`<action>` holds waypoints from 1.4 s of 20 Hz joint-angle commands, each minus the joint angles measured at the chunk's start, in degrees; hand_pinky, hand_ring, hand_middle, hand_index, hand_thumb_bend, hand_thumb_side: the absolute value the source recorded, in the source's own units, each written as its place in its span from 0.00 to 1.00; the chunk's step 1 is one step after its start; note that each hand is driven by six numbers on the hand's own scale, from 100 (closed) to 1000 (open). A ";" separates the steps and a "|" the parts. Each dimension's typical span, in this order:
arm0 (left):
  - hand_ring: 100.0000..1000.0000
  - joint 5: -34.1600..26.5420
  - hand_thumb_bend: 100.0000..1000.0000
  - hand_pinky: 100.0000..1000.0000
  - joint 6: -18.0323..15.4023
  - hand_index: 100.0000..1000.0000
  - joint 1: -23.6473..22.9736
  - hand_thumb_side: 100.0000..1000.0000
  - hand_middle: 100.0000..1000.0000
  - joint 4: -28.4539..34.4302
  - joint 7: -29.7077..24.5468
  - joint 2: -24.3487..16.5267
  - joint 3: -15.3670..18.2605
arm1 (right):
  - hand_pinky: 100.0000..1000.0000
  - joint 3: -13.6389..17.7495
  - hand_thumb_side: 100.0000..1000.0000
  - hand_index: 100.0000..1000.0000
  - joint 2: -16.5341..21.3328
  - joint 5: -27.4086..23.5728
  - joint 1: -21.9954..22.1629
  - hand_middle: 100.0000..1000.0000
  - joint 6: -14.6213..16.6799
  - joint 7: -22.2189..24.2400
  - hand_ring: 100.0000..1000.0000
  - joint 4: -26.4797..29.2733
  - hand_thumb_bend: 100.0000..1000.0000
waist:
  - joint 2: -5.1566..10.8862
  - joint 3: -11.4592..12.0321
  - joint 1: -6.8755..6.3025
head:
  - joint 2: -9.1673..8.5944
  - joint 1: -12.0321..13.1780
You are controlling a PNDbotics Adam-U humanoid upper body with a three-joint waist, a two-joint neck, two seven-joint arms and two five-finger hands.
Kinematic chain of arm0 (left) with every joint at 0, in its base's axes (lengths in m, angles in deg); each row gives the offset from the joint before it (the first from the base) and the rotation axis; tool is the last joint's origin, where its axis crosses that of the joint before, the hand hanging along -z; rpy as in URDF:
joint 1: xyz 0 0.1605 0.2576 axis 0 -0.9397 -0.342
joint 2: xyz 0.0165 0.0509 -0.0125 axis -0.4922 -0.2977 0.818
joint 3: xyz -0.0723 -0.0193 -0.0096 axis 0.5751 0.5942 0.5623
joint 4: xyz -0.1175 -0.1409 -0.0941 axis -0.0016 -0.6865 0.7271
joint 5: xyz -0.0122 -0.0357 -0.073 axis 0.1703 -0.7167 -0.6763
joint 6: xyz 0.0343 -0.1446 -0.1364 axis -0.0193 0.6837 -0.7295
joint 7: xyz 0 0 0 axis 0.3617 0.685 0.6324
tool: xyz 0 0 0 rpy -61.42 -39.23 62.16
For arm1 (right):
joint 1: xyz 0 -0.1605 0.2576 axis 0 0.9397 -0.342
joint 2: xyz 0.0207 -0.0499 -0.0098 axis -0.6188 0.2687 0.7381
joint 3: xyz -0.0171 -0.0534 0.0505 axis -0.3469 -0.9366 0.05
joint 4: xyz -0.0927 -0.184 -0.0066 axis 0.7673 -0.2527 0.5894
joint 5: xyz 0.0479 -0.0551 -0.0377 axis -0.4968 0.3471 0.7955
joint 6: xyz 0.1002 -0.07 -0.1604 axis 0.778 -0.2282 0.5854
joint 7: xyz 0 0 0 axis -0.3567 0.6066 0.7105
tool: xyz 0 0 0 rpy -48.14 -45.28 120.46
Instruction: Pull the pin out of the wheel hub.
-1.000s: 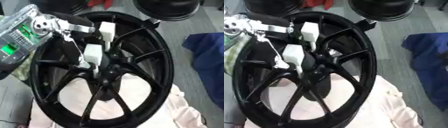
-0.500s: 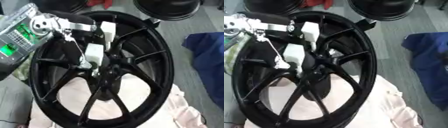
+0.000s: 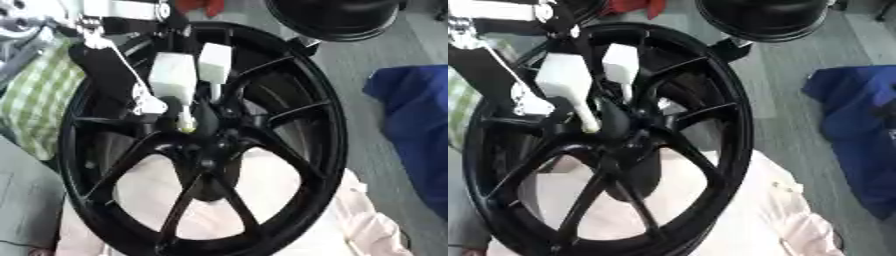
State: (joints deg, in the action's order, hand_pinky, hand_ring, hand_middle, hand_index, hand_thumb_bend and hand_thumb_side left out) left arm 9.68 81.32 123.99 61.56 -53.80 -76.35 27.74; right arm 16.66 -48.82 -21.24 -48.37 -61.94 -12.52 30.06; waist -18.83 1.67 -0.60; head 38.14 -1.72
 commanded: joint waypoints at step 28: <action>0.88 7.04 0.66 0.89 -12.13 0.93 -28.09 0.62 0.83 -24.23 19.03 -14.11 21.28 | 0.70 1.89 0.24 0.69 -0.25 -0.59 0.50 0.47 2.28 -1.13 0.57 1.02 0.21 | 1.15 1.76 2.50 | -1.15 -0.42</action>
State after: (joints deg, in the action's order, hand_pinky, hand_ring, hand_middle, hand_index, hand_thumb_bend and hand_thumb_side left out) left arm 16.31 69.59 95.33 37.21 -34.31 -88.98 47.89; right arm 17.82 -50.00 -21.61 -47.72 -59.87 -13.61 30.06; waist -18.80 3.37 1.97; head 37.66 -2.18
